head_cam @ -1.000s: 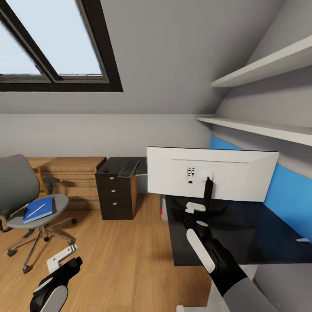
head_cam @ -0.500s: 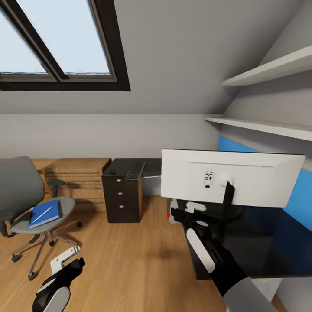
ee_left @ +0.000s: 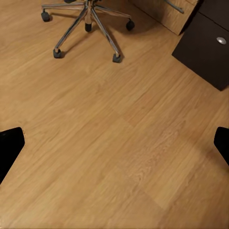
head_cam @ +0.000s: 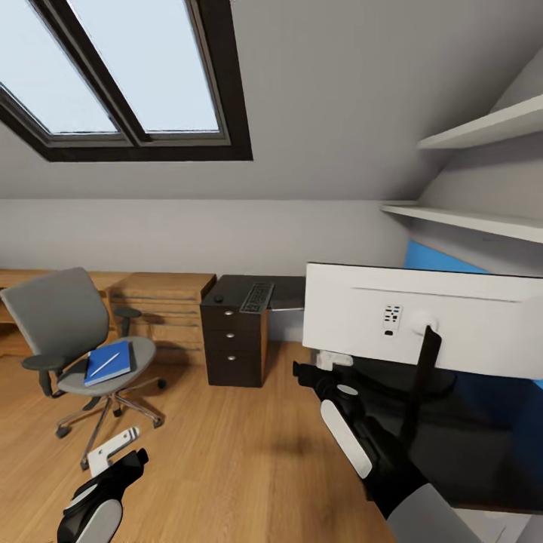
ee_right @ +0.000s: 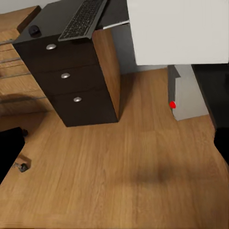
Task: In the bedroom, organize the workspace by keeping the computer under the desk, ensuring the monitor is on the desk, placing the keyboard on the desk next to the monitor, placing the mouse on the desk next to the keyboard, moving the folder from the swivel chair onto the desk next to the mouse, stacking the notebook on top of the folder with the pen on top of the notebook, and positioning the swivel chair next to the desk.
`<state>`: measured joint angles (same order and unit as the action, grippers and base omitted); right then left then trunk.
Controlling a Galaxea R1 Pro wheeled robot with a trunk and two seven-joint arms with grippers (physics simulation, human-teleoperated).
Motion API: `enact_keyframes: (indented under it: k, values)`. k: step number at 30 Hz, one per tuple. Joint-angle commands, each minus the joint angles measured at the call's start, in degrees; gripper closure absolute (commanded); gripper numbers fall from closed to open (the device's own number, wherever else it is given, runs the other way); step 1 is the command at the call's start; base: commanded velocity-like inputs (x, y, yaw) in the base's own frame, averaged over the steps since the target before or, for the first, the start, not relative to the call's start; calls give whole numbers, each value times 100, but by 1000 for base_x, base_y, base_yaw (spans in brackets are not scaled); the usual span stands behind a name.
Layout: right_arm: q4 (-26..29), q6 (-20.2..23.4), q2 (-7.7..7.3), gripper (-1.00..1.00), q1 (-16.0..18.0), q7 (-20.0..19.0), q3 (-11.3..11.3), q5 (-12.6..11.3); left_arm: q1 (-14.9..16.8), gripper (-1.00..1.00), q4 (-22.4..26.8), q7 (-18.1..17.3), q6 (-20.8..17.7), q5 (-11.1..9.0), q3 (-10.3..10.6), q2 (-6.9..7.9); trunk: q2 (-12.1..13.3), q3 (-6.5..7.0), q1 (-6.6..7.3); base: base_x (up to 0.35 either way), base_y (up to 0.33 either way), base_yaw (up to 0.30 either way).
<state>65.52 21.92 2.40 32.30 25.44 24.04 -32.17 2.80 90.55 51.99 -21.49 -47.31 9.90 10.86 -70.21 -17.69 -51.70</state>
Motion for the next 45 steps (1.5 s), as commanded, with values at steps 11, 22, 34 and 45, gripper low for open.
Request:
enact_keyframes:
  k: [11,22,34,45]
  values:
    - [21,1,-20,-100,5,45,20,-52,7,-100,5,48,-27,-26,135,5,437,190,242,0,0,45]
    - [22,-17,-5,-100,5,10,68,-52,2,-100,-558,-107,-179,-55,318,11,879,388,483,0,0,1]
    - [179,-30,-29,-100,5,-380,136,-27,1004,-100,-3449,-1495,-611,-42,320,-15,1360,603,747,0,0,0]
    - [225,-38,-6,-100,5,-366,129,-38,1178,-100,-3594,-1692,-485,-7,313,-77,1480,657,813,9,8,0]
